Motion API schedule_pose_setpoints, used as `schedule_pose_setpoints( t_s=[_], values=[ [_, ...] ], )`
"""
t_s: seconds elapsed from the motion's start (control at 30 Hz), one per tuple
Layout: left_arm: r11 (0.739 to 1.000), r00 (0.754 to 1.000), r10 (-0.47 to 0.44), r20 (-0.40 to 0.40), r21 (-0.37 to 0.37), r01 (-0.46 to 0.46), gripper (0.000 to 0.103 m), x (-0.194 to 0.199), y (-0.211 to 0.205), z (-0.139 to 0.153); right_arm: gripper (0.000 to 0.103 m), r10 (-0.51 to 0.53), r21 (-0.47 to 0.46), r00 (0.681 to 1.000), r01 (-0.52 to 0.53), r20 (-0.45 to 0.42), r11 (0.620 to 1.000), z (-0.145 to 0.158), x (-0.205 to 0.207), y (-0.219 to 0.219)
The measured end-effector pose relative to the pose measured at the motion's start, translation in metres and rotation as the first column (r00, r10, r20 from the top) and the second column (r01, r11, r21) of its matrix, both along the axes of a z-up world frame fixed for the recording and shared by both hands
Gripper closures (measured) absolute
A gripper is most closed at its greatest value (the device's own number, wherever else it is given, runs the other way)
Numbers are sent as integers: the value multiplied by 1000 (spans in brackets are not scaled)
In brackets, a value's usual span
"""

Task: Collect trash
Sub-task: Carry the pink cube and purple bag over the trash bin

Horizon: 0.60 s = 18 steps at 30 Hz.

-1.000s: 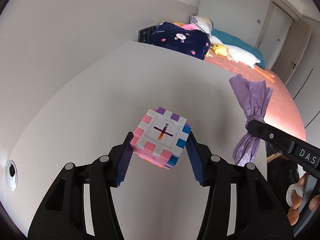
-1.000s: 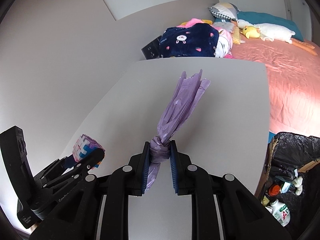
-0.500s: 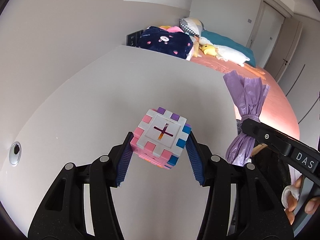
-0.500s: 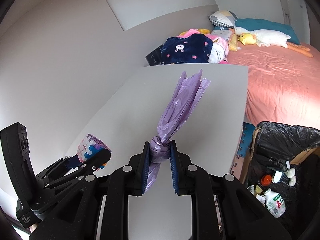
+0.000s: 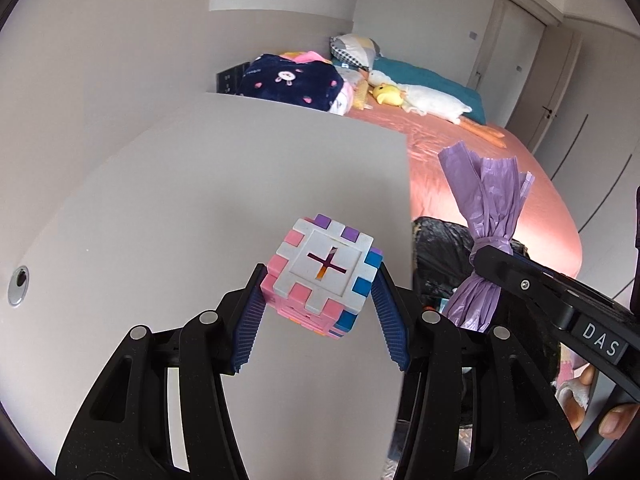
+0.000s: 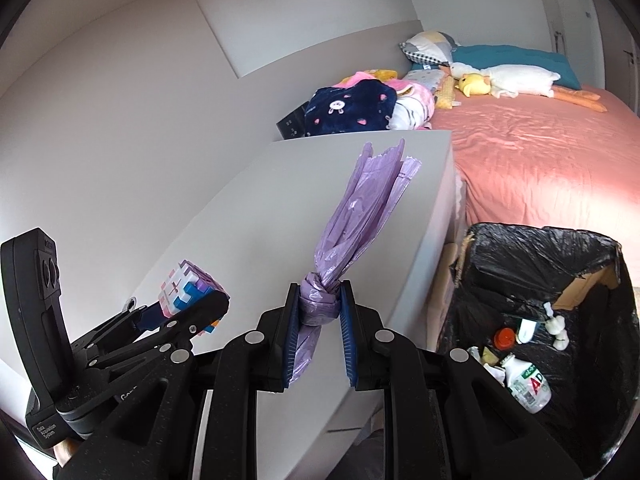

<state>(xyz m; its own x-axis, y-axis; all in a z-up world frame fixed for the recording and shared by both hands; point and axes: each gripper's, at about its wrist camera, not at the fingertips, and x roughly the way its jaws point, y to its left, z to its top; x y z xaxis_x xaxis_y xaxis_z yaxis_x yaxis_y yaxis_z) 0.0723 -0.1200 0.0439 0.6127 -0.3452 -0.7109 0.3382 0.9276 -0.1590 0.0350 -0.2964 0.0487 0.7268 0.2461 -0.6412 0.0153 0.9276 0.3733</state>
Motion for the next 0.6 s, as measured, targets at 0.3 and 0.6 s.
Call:
schedule_pose_setpoints(
  t_s=[0.3, 0.6],
  values=[
    [997, 997, -73, -7, 1, 73, 51, -14, -42, -2, 82, -70, -2, 998, 70, 2, 998, 0, -27, -39],
    [990, 990, -141, -18, 12, 141, 51, -23, -82, -3, 82, -149, 10, 989, 149, -2, 989, -4, -45, -82]
  ],
)
